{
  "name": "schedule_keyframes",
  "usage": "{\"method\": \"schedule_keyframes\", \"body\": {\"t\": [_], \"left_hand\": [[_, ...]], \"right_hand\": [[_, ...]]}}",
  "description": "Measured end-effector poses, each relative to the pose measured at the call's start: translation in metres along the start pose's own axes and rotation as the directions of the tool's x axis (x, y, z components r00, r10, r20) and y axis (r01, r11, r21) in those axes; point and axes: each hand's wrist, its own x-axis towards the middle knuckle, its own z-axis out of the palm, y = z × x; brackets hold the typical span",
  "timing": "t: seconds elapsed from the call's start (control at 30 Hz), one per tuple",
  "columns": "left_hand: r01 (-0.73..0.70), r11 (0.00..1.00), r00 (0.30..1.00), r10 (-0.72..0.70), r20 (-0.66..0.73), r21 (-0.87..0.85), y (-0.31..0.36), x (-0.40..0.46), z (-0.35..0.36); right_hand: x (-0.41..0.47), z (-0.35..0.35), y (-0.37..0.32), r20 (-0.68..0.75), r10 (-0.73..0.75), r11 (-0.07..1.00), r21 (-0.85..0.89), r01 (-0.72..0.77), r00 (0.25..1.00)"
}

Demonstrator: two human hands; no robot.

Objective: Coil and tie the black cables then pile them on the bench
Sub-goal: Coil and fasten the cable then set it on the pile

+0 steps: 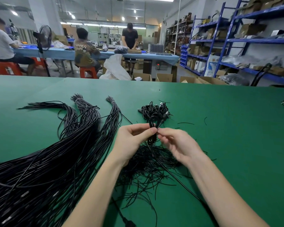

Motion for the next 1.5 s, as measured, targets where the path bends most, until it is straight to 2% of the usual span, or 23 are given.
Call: {"method": "schedule_keyframes", "body": {"t": [0.03,0.07,0.13,0.2,0.27,0.4,0.47,0.63,0.7,0.77,0.8,0.87,0.9,0.93,0.97,1.0,1.07,1.17,1.23,1.3,1.37,1.43,1.5], "left_hand": [[-0.031,0.999,0.999,0.031,-0.005,0.026,-0.001,0.0,0.002],[-0.032,0.999,0.999,0.032,-0.013,0.029,-0.001,0.0,0.003],[0.033,0.999,0.999,-0.034,-0.041,-0.041,-0.003,0.001,0.004],[0.133,0.98,0.989,-0.141,-0.047,-0.151,-0.002,0.001,0.004],[0.205,0.954,0.976,-0.216,-0.024,-0.217,-0.001,0.002,0.003],[0.288,0.907,0.957,-0.279,0.072,-0.309,0.0,0.003,0.003],[0.302,0.903,0.953,-0.291,0.081,-0.307,-0.002,0.003,0.003],[0.234,0.955,0.972,-0.224,0.07,-0.183,0.001,0.002,-0.001],[0.161,0.981,0.986,-0.156,0.056,-0.106,-0.001,0.003,-0.004],[0.052,0.999,0.998,-0.051,0.03,-0.011,-0.002,0.003,-0.006],[0.002,1.0,1.0,-0.003,0.023,0.026,-0.001,0.003,-0.006],[-0.055,0.997,0.998,0.054,0.031,0.051,0.0,0.002,-0.006],[-0.045,0.998,0.999,0.044,0.029,0.042,-0.001,0.003,-0.006],[-0.006,1.0,1.0,0.006,0.018,0.018,-0.001,0.003,-0.006],[0.05,0.999,0.999,-0.05,0.006,-0.019,-0.002,0.004,-0.007],[0.112,0.991,0.994,-0.112,0.005,-0.072,-0.003,0.004,-0.008],[0.197,0.965,0.98,-0.196,0.019,-0.172,-0.003,0.004,-0.01],[0.277,0.917,0.961,-0.26,0.098,-0.285,-0.001,0.004,-0.011],[0.31,0.886,0.951,-0.278,0.138,-0.344,-0.001,0.004,-0.008],[0.288,0.878,0.957,-0.254,0.138,-0.383,-0.001,0.003,-0.004],[0.191,0.908,0.982,-0.171,0.085,-0.373,-0.002,0.002,0.003],[0.022,0.968,1.0,-0.022,0.005,-0.248,-0.002,0.0,0.01],[-0.141,0.986,0.99,0.142,0.001,-0.089,-0.004,0.0,0.012]], "right_hand": [[-0.001,0.0,-0.001,0.031,0.121,0.98,0.155,-0.125,0.992],[-0.001,-0.002,-0.001,0.043,0.149,0.969,0.192,-0.154,0.988],[0.001,-0.003,0.001,-0.016,-0.041,0.996,-0.077,0.04,0.999],[0.0,-0.002,0.003,-0.031,-0.368,0.854,-0.407,0.325,0.929],[0.0,-0.002,0.005,0.078,-0.57,0.649,-0.568,0.507,0.818],[0.0,-0.01,0.007,0.271,-0.71,0.355,-0.66,0.663,0.65],[-0.001,-0.01,0.007,0.314,-0.7,0.303,-0.683,0.665,0.641],[-0.002,-0.009,0.006,0.226,-0.614,0.457,-0.68,0.573,0.756],[-0.001,-0.009,0.003,0.19,-0.468,0.62,-0.625,0.474,0.863],[-0.003,-0.006,-0.002,0.157,-0.211,0.878,-0.403,0.257,0.965],[-0.003,-0.005,-0.003,0.149,-0.044,0.969,-0.234,0.079,0.988],[-0.003,-0.001,-0.003,0.174,0.207,0.97,0.093,-0.226,0.963],[-0.003,0.0,-0.003,0.172,0.232,0.954,0.152,-0.258,0.957],[-0.001,0.001,-0.001,0.148,0.183,0.977,0.088,-0.197,0.972],[0.0,0.001,0.001,0.109,0.071,0.993,-0.104,-0.06,0.992],[-0.001,0.001,0.001,0.106,-0.08,0.933,-0.341,0.112,0.991],[-0.004,-0.003,0.0,0.199,-0.332,0.642,-0.668,0.376,0.922],[-0.002,-0.009,-0.001,0.406,-0.565,0.246,-0.748,0.616,0.718],[0.0,-0.01,-0.001,0.484,-0.635,0.08,-0.734,0.675,0.602],[0.001,-0.009,0.001,0.424,-0.679,0.151,-0.719,0.678,0.6],[0.003,-0.009,0.006,0.257,-0.605,0.488,-0.629,0.606,0.754],[0.003,-0.005,0.008,0.104,-0.377,0.851,-0.354,0.388,0.92],[0.006,-0.004,0.007,0.032,-0.115,0.991,-0.062,0.117,0.993]]}}
